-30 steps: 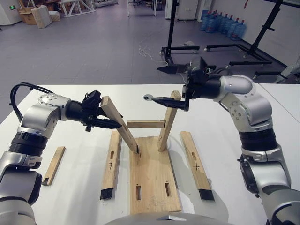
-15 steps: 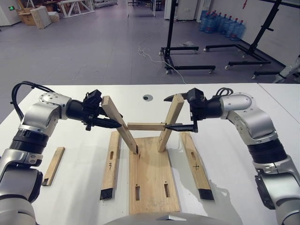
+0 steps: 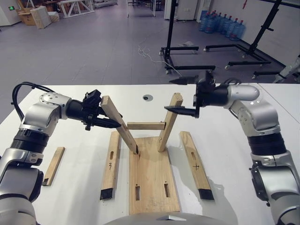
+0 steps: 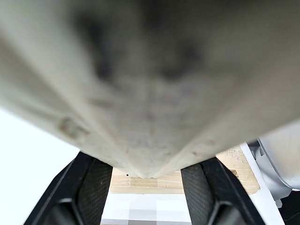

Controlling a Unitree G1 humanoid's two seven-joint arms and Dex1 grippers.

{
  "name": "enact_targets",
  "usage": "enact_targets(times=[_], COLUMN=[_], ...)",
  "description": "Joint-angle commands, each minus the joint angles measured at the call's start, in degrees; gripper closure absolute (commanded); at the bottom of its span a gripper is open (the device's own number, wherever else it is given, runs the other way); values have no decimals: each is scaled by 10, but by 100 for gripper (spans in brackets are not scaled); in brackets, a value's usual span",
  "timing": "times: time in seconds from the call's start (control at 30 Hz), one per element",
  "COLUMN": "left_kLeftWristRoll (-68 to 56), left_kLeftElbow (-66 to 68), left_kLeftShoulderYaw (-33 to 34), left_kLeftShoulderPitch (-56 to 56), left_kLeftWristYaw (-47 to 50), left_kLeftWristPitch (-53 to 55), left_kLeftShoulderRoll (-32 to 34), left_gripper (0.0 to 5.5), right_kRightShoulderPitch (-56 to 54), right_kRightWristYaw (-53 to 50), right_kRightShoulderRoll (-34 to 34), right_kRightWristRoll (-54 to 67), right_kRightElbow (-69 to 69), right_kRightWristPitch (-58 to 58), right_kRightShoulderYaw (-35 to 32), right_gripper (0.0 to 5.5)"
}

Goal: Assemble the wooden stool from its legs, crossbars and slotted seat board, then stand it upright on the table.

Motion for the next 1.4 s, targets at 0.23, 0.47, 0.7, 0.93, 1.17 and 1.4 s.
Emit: enact_targets(times=[0.23,0.47,0.7,0.93,1.17,1.4], left_kLeftWristRoll=[116,131,143,158,166,123], left_kLeftElbow=[88,92,101,125,147,152], left_kLeftShoulderYaw=[-100,-135,-173,-207,-229,-240], left_kLeftShoulderPitch=[53,38,22,22,25,23], left_kLeftWristYaw=[8,-3,-2,2,5,-25], left_kLeftWristPitch=[-4,-10,-17,-35,-45,16], left_kLeftShoulderRoll=[-16,-20,-37,-58,-79,-87], left_gripper=[349,349,349,349,349,349], right_kRightShoulderPitch=[30,74,108,115,120,126], right_kRightWristYaw=[45,53,50,44,42,44], right_kRightShoulderRoll=[-46,-73,-80,-76,-74,-75], right_kRightWristRoll=[63,27,19,17,12,12], right_kRightElbow=[-76,-92,-105,-96,-90,-95], right_kRightWristPitch=[81,78,79,73,68,66], right_kRightShoulderYaw=[0,37,49,54,57,62], right_gripper=[15,15,15,15,15,15])
